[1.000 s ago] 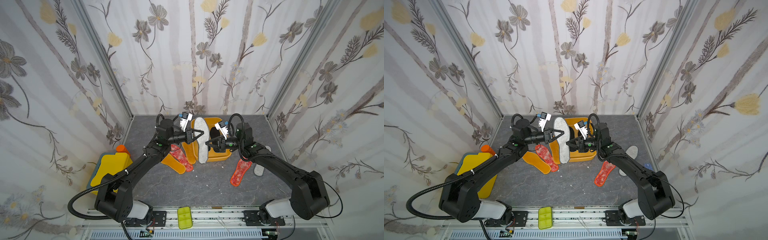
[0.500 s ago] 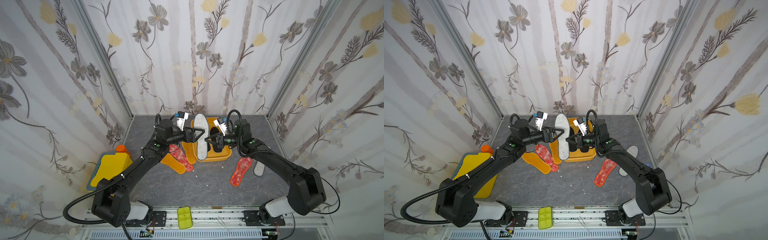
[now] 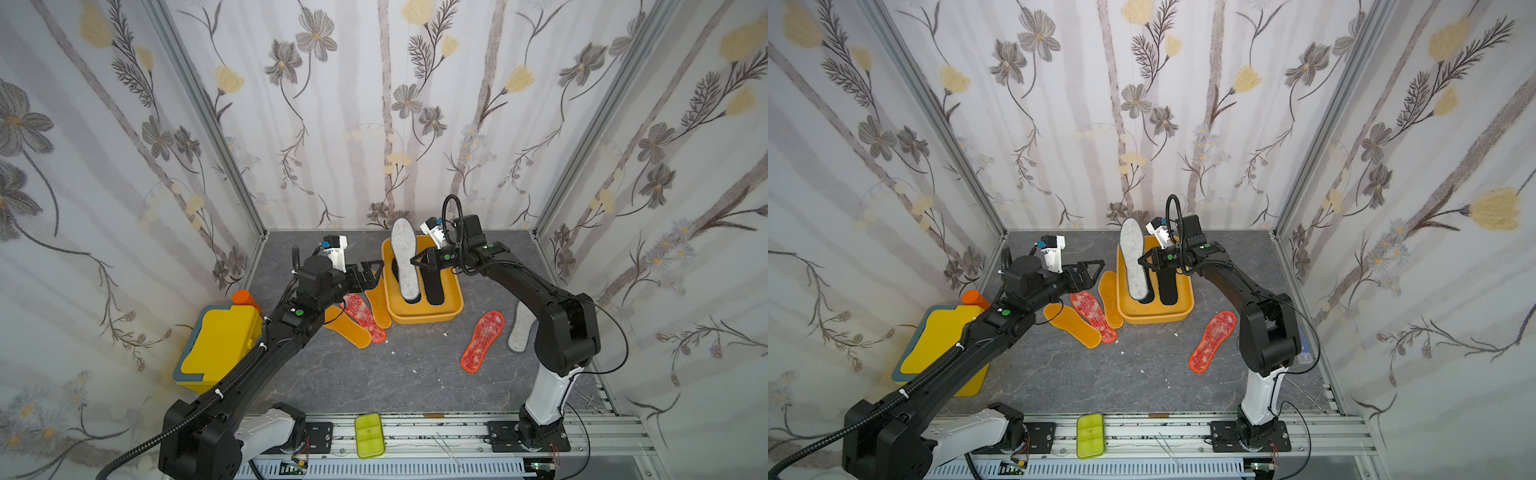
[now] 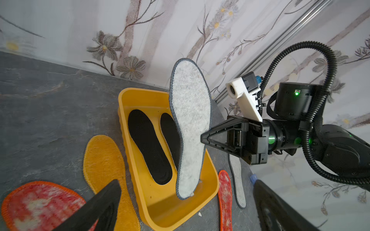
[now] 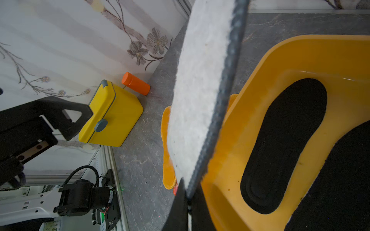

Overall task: Put the insoles into the storage box
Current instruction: Place the insole in the storage box.

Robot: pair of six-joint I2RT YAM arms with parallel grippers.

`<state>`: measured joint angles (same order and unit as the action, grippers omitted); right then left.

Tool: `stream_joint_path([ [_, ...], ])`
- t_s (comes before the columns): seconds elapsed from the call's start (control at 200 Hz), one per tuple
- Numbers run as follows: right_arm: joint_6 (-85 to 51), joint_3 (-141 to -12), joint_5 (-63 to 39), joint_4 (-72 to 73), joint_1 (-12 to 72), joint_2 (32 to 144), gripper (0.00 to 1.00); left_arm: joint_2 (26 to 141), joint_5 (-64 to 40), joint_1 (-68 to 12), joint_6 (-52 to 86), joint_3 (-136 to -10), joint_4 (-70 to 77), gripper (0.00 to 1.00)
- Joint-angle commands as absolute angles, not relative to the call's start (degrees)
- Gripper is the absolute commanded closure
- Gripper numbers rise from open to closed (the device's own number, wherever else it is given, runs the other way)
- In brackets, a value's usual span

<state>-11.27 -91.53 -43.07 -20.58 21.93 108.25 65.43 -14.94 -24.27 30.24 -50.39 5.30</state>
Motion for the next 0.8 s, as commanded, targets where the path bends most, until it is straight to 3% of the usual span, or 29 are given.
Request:
stream_joint_path([
  [0.0, -8.9, -96.8, -44.0, -27.8, 20.8, 113.2, 1.00, 64.5, -11.7, -24.0, 32.0, -48.7, 5.3, 0.00],
  [0.275, -8.3, -104.8, -45.2, -31.6, 19.2, 122.8, 1.00, 64.1, -10.6, -24.0, 33.6, -46.5, 5.7, 0.00],
  [0.794, -13.5, -104.4, -46.6, -28.4, 19.5, 128.9, 1.00, 65.4, -11.9, -23.9, 33.9, -46.1, 6.7, 0.00],
])
